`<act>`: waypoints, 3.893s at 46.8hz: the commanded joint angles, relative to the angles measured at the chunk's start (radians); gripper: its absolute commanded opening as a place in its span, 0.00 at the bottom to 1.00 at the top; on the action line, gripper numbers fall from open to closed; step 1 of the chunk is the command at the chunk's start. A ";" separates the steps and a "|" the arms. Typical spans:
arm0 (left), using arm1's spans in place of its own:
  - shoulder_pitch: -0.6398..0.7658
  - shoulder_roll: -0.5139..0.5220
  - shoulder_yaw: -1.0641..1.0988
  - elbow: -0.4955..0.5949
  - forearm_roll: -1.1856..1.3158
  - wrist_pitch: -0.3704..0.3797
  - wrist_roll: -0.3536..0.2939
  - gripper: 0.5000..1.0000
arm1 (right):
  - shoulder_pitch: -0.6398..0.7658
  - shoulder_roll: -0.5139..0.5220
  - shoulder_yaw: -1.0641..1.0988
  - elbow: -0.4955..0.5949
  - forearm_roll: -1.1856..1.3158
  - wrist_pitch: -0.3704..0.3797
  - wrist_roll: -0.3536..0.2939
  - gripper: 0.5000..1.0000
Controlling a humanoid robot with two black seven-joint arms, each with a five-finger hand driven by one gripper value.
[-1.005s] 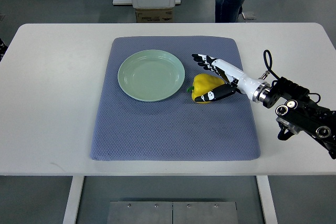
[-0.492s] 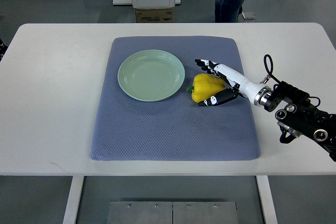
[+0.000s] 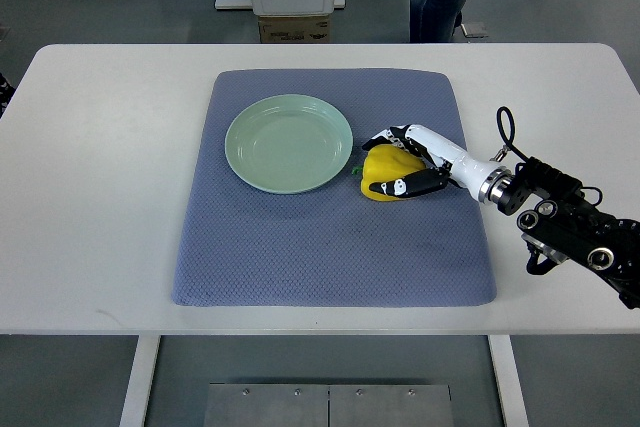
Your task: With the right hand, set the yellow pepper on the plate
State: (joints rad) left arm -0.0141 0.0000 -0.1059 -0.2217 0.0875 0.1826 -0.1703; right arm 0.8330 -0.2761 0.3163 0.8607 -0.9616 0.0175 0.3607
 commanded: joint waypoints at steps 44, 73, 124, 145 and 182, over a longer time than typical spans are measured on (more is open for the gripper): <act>0.000 0.000 0.000 -0.001 0.000 0.000 0.000 1.00 | 0.141 0.213 0.102 -0.057 0.015 -0.067 -0.118 0.00; 0.000 0.000 0.000 0.001 0.000 0.000 0.000 1.00 | 0.143 0.276 0.038 -0.083 0.012 -0.086 -0.157 0.00; 0.000 0.000 0.000 -0.001 0.000 0.000 0.000 1.00 | 0.140 0.276 0.030 -0.069 0.044 -0.096 -0.170 1.00; 0.000 0.000 0.000 0.001 0.000 0.002 0.000 1.00 | 0.113 0.276 0.231 -0.069 0.084 -0.099 -0.167 1.00; 0.000 0.000 0.000 0.001 0.000 0.000 0.000 1.00 | -0.110 0.236 0.733 -0.078 0.159 -0.099 -0.224 1.00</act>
State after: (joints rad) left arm -0.0137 0.0000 -0.1057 -0.2213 0.0874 0.1825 -0.1703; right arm 0.7363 -0.0422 1.0100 0.7839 -0.8029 -0.0814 0.1518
